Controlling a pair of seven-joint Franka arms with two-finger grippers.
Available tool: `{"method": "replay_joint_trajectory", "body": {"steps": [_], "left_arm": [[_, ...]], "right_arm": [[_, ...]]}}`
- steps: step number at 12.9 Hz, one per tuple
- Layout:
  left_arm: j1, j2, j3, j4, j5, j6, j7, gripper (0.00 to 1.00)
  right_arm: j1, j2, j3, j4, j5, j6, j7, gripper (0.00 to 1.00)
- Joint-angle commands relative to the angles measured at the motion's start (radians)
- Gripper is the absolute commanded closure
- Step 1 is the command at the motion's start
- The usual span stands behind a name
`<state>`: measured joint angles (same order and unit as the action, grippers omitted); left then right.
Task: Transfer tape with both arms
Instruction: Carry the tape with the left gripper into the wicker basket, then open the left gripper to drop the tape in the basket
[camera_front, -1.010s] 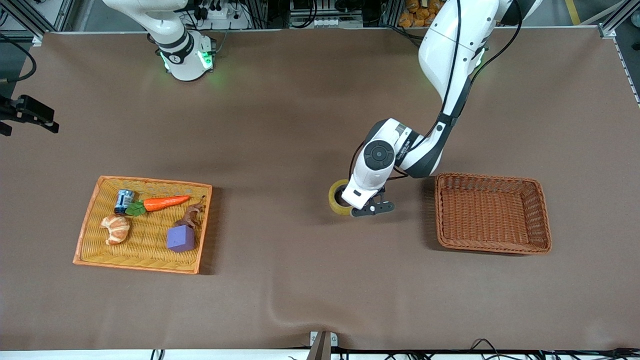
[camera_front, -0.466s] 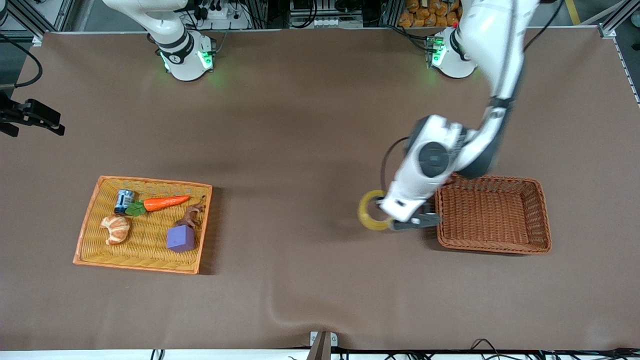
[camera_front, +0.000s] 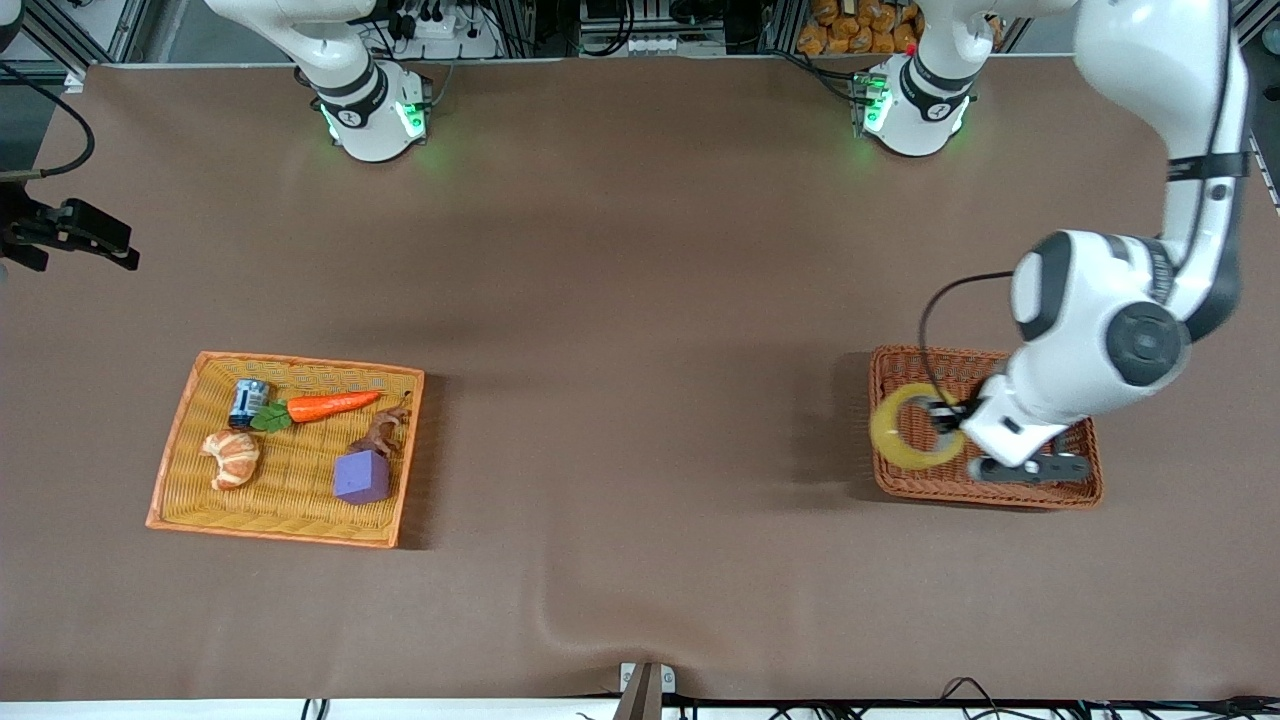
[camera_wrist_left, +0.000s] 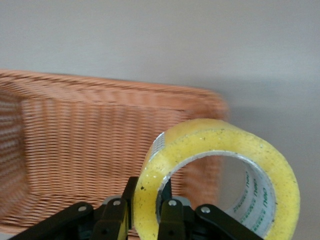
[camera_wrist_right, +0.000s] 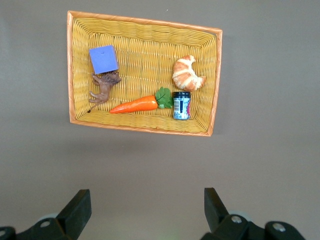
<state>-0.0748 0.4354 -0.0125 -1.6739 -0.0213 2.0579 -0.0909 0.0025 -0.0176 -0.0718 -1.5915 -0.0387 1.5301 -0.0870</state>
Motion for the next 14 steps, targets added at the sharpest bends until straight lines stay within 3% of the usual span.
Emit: {"method": "replay_joint_trajectory", "body": {"steps": [1,6,8,10,11,14], "left_arm": [[0.093,0.035,-0.015,-0.013,-0.017,0.022,0.112,1.00],[0.132,0.112,-0.014,-0.058,-0.023,0.099,0.114,1.00],[0.132,0.125,-0.014,-0.053,-0.025,0.103,0.109,0.92],[0.132,0.117,-0.014,-0.047,-0.023,0.103,0.106,0.17],[0.130,0.108,-0.014,-0.040,-0.022,0.100,0.118,0.00],[0.119,0.037,-0.012,-0.009,-0.017,0.074,0.100,0.00]], "right_arm": [[0.005,0.005,-0.002,0.010,0.010,0.004,0.018,0.00],[0.002,0.005,-0.005,0.011,0.008,-0.005,0.007,0.00],[0.010,0.007,-0.003,0.010,0.008,-0.004,0.015,0.00],[0.013,0.008,-0.002,0.008,0.010,-0.004,0.019,0.00],[0.013,0.008,-0.002,0.008,0.010,-0.004,0.021,0.00],[0.008,0.008,-0.002,0.007,0.036,-0.002,0.021,0.00]]}}
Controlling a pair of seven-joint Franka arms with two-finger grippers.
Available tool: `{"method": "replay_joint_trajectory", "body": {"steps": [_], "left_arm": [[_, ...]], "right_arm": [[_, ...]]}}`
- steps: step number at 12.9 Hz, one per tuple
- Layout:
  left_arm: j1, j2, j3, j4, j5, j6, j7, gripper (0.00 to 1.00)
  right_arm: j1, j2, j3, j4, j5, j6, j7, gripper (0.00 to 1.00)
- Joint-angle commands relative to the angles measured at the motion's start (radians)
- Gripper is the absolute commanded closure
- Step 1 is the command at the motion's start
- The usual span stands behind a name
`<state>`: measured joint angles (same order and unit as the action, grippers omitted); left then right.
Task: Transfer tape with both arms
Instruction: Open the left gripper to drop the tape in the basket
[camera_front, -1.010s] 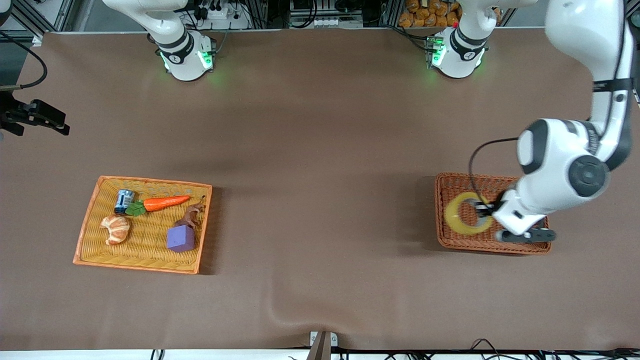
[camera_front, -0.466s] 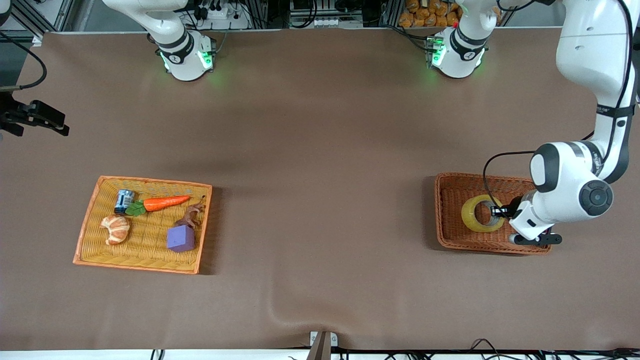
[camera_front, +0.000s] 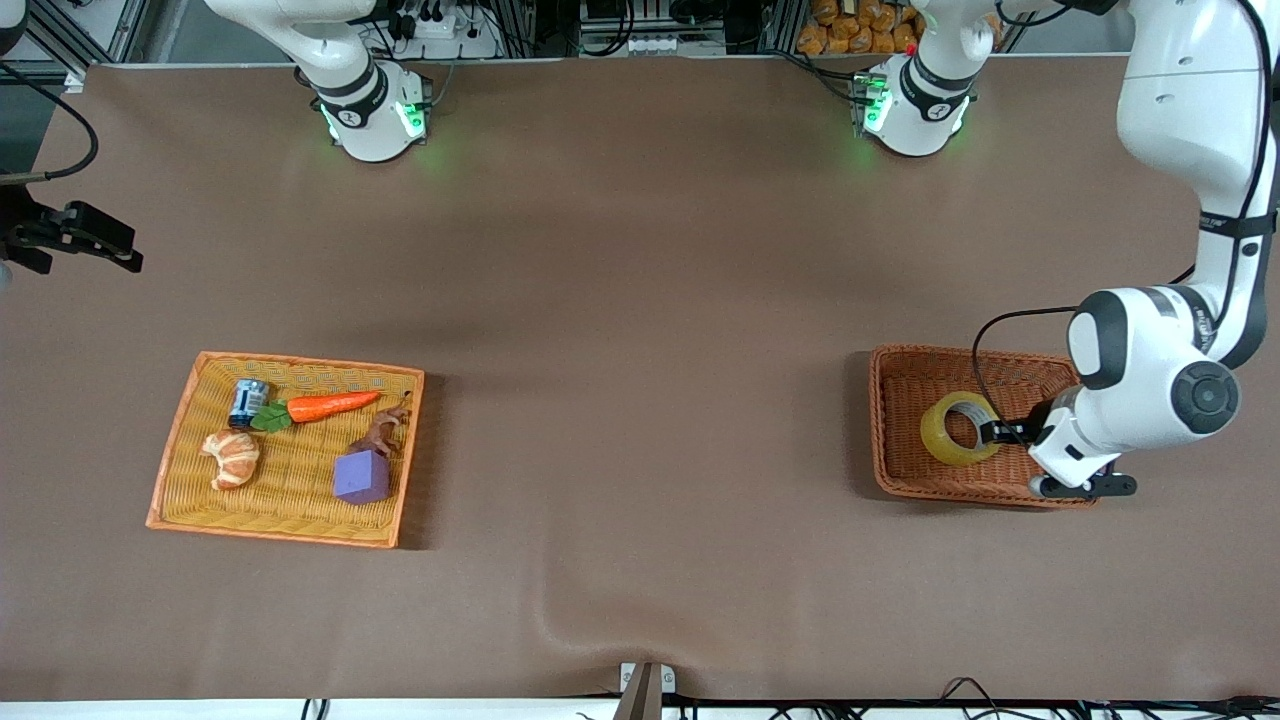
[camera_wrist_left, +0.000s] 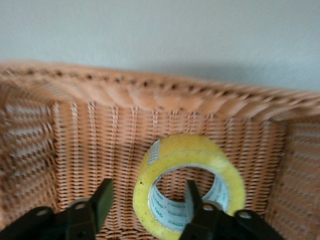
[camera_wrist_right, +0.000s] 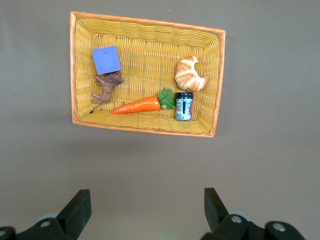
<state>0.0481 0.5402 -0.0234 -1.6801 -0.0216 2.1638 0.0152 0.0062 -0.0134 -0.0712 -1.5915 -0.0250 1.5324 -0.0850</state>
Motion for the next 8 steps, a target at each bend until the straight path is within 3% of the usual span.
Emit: {"method": "replay_joint_trajectory", "body": {"steps": [1,5,8], "left_arm": [[-0.004,-0.103,-0.001,0.003,-0.014,-0.051,-0.005,0.00],[-0.005,-0.253,-0.001,0.095,-0.004,-0.252,-0.001,0.00],[-0.016,-0.359,-0.021,0.174,0.069,-0.441,-0.027,0.00]], "right_arm": [[0.005,0.006,-0.002,0.007,0.025,-0.005,0.034,0.00],[0.008,0.009,-0.002,0.007,0.031,0.002,0.054,0.00],[0.009,0.010,-0.002,0.007,0.033,0.014,0.054,0.00]]}}
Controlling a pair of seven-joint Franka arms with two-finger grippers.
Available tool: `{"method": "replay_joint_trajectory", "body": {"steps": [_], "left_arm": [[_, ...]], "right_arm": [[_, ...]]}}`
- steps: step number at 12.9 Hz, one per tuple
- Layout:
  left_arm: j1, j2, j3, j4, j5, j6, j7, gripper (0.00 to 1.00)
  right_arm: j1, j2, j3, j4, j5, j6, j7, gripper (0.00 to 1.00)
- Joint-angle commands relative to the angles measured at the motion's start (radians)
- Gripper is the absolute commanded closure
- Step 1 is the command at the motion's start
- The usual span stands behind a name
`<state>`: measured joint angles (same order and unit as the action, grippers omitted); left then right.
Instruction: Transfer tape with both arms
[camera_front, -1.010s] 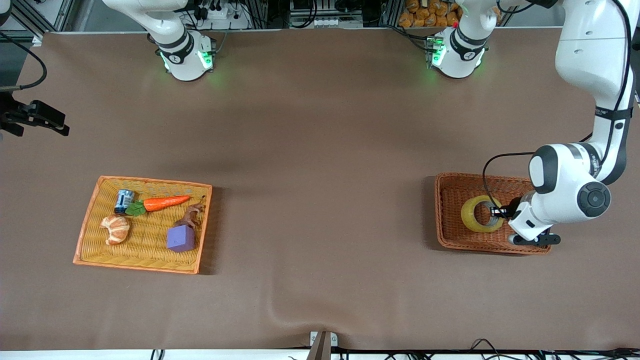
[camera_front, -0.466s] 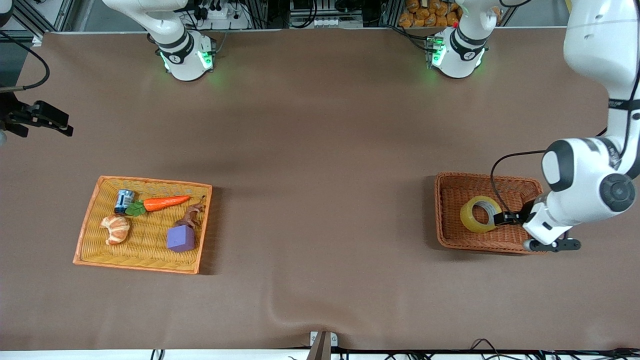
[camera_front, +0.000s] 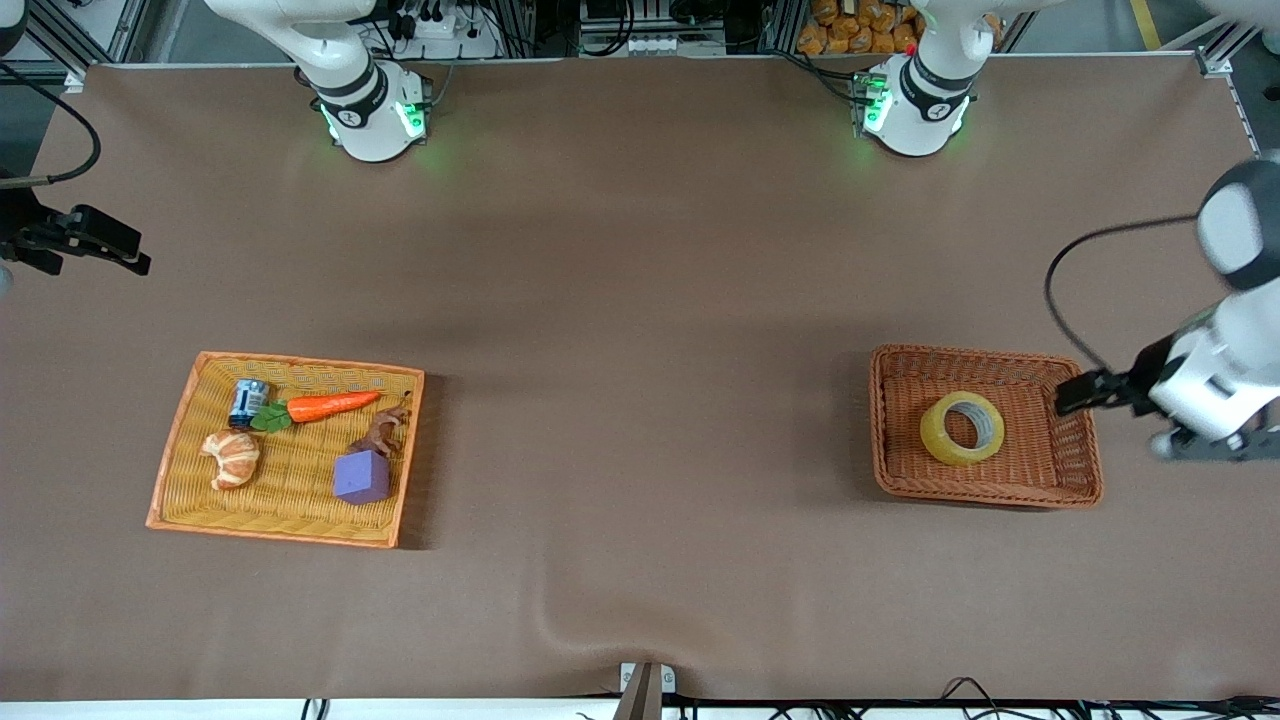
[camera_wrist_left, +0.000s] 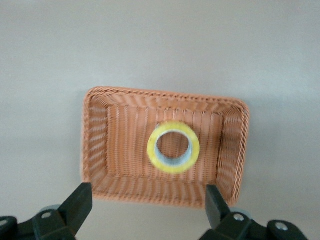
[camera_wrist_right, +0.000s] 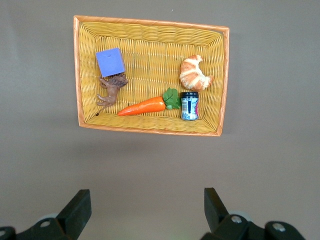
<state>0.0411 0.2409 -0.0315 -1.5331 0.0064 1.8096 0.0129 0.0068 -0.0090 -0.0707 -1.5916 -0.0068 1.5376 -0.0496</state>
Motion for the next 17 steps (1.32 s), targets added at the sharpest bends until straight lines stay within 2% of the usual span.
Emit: {"method": "replay_joint_trajectory", "body": {"steps": [1,4,8,15,17], "left_arm": [[-0.009,-0.093,-0.013,0.030,0.041,-0.119,-0.022,0.00],[-0.004,-0.163,-0.013,0.022,0.040,-0.185,-0.002,0.00],[-0.021,-0.235,-0.007,-0.032,0.030,-0.187,-0.002,0.00],[-0.027,-0.249,-0.010,-0.021,0.037,-0.217,0.007,0.00],[-0.036,-0.244,-0.008,0.002,0.040,-0.262,0.007,0.00]], "right_arm": [[0.013,0.006,-0.003,0.008,0.013,0.009,0.019,0.00],[0.015,0.014,-0.003,0.007,0.013,0.007,0.019,0.00],[0.016,0.015,-0.003,0.008,0.013,0.010,0.019,0.00],[0.015,0.015,-0.003,0.010,0.013,0.010,0.017,0.00],[0.013,0.015,-0.003,0.010,0.013,0.010,0.017,0.00]]}}
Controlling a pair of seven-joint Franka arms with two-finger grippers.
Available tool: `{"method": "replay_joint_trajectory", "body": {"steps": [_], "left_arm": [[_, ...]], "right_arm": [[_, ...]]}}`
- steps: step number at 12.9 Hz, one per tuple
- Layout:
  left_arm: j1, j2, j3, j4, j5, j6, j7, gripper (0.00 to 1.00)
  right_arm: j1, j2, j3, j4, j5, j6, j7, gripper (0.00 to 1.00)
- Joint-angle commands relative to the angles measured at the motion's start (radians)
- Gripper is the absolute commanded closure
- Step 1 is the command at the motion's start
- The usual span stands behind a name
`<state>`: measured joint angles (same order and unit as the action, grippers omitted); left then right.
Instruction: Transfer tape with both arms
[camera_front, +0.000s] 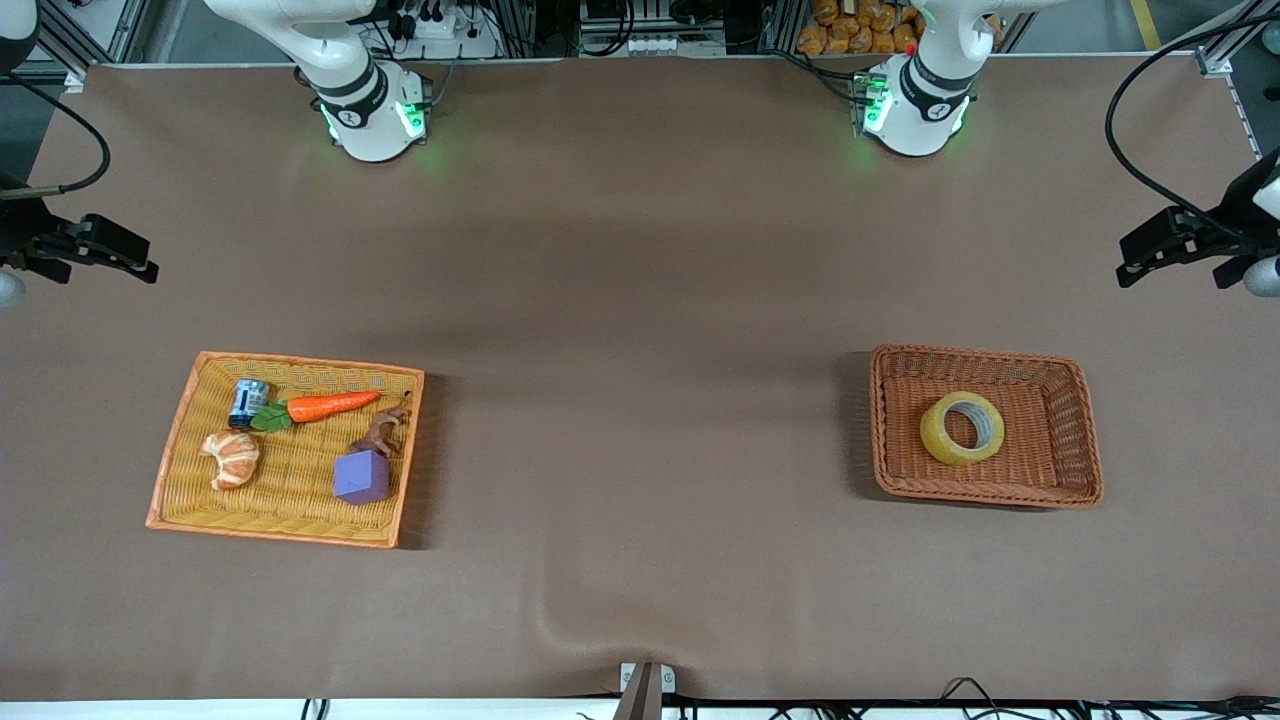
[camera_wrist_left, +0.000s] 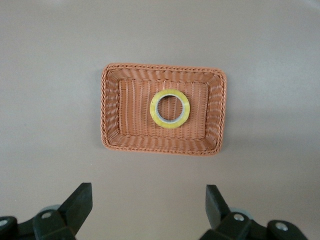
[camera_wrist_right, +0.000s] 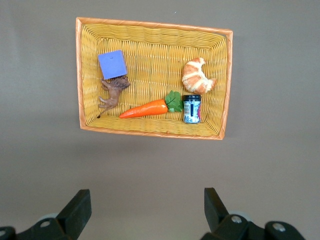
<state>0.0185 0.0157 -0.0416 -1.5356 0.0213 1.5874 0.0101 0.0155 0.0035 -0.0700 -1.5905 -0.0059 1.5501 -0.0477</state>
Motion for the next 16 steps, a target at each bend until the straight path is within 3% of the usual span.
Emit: {"method": "replay_joint_trajectory", "body": {"steps": [1,16], "left_arm": [[-0.023,-0.014,0.000,0.020,0.025,-0.055,0.008,0.00],[-0.045,-0.011,-0.001,0.023,0.012,-0.057,-0.018,0.00]], "right_arm": [[0.004,0.003,-0.004,0.009,0.012,-0.002,0.017,0.00],[0.006,0.003,-0.004,0.010,0.012,-0.002,0.017,0.00]]}}
